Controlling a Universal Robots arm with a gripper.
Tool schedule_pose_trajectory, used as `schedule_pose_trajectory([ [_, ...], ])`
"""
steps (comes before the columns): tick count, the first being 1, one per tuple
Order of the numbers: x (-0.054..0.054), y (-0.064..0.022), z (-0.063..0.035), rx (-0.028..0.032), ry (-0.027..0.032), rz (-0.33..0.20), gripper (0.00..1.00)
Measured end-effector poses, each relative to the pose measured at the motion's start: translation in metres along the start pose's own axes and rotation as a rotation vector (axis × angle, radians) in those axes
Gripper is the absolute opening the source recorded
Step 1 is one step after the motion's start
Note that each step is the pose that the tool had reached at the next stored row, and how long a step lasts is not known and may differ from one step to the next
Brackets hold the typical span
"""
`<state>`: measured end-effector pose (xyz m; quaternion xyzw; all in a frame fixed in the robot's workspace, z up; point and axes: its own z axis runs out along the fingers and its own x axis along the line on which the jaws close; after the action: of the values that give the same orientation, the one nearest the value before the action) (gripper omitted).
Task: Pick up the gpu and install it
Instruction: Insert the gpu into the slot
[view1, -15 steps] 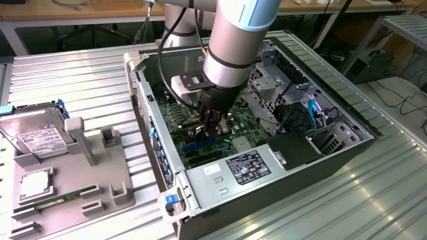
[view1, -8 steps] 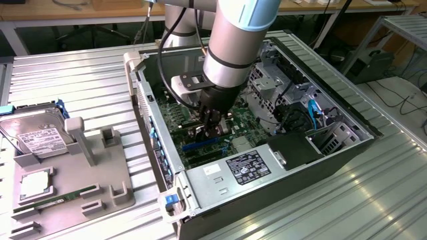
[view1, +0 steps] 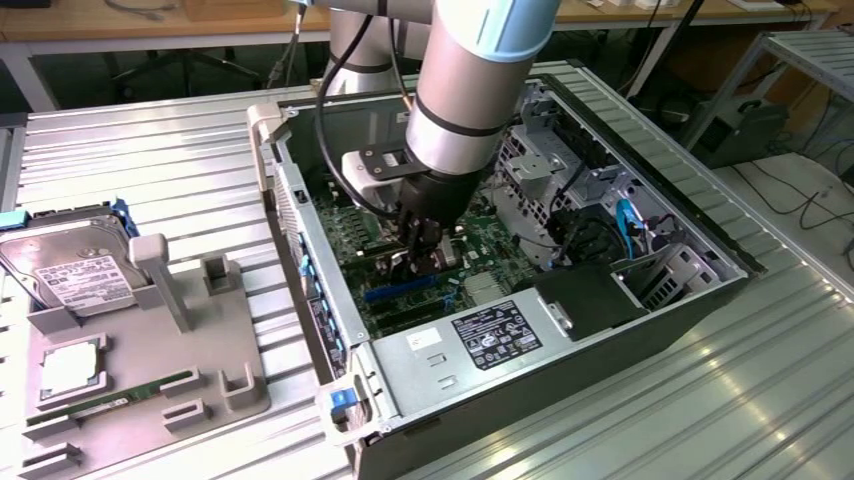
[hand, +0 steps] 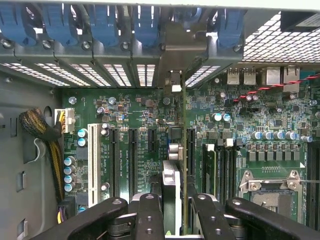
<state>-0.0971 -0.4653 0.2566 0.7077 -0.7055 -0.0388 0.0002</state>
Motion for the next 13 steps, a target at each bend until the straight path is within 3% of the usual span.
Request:
schedule_pose_trajectory([
  [13,0.0006,-0.0005,0.0094,-0.0056,0.0001,0.0,0.28],
])
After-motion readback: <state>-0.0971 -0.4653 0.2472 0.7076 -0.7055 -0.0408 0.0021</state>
